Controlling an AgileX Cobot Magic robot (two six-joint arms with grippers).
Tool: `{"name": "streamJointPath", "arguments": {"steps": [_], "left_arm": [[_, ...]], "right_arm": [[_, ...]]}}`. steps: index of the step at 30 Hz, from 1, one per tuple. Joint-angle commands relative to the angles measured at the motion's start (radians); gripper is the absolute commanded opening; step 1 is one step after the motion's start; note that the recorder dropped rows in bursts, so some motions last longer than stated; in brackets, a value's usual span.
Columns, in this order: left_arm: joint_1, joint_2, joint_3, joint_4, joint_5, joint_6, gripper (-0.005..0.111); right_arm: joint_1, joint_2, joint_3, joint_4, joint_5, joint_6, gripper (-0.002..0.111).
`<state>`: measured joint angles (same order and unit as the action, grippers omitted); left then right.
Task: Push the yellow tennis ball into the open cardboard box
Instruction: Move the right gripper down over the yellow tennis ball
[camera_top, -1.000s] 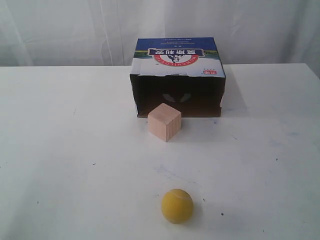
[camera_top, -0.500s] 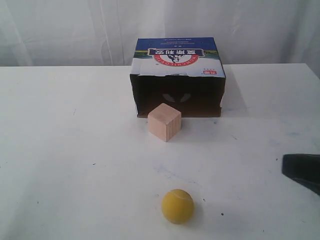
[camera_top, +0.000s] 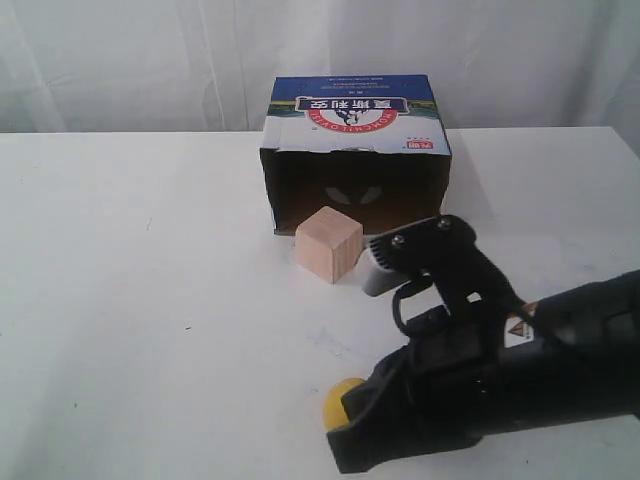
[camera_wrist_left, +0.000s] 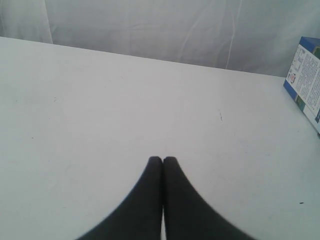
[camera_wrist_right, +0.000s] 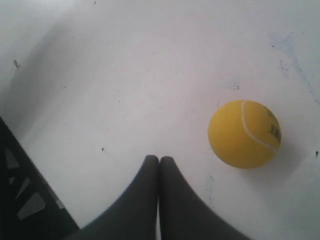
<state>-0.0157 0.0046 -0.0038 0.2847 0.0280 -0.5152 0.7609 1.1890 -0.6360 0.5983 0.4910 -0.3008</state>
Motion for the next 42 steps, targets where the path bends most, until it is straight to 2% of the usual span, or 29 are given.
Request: {"name": "streamJointPath", "arguments": {"steps": [1, 13, 24, 27, 32, 42], "left_arm": [[0.003, -0.003, 0.004, 0.000, -0.006, -0.002, 0.000], [0.003, -0.003, 0.004, 0.000, -0.006, -0.002, 0.000], [0.003, -0.003, 0.004, 0.000, -0.006, -0.002, 0.000], [0.003, -0.003, 0.004, 0.000, -0.006, -0.002, 0.000], [0.003, -0.003, 0.004, 0.000, -0.006, -0.002, 0.000], [0.003, -0.003, 0.004, 0.000, -0.006, -0.002, 0.000]], "right_arm": [[0.034, 0.098, -0.006, -0.002, -0.115, -0.014, 0.000], [0.038, 0.257, -0.006, -0.053, -0.287, -0.014, 0.000], [0.036, 0.324, -0.006, -0.056, -0.279, -0.009, 0.000], [0.034, 0.317, -0.006, -0.112, -0.272, 0.025, 0.000], [0.007, 0.289, -0.006, -0.202, -0.260, 0.104, 0.000], [-0.108, 0.224, -0.006, -0.298, -0.244, 0.104, 0.000]]}}
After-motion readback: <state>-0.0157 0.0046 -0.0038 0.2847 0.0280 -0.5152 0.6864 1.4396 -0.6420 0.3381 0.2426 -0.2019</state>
